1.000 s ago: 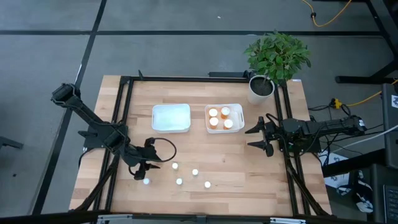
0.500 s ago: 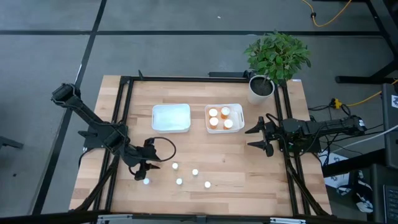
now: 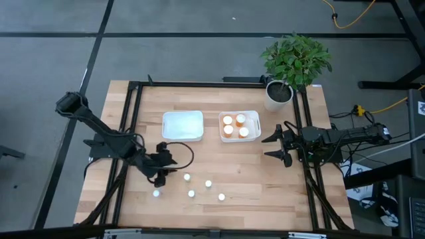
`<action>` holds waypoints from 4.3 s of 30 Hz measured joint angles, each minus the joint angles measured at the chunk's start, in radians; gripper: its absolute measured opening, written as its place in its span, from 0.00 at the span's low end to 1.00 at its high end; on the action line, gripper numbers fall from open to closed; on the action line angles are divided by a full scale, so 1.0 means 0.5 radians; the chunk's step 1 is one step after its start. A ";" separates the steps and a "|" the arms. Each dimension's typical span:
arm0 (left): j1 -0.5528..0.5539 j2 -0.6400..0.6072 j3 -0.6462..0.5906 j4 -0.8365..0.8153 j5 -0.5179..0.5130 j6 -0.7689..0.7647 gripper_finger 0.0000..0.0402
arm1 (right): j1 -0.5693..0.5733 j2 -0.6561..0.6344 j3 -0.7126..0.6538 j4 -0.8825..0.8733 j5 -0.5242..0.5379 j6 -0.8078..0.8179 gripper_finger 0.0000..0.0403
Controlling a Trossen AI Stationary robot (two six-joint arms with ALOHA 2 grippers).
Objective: Pick and place medicine bottles into bin by pill shape (circle, oval)
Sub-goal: Put the pink pill bottle into the left white bin
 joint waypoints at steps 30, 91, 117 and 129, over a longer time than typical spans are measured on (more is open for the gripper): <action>-0.537 0.447 1.131 -1.468 0.290 -0.358 0.35 | 0.000 -0.001 0.000 0.000 0.000 0.001 0.69; -0.631 1.167 1.142 -1.393 0.467 -0.824 0.40 | 0.000 -0.001 -0.001 0.000 0.000 0.000 0.69; 0.795 0.456 1.141 -1.634 0.288 0.833 0.28 | 0.000 0.000 -0.001 0.000 -0.001 0.000 0.69; 1.647 0.811 1.141 -1.248 0.645 1.805 0.28 | 0.000 -0.001 -0.001 0.000 0.000 0.001 0.69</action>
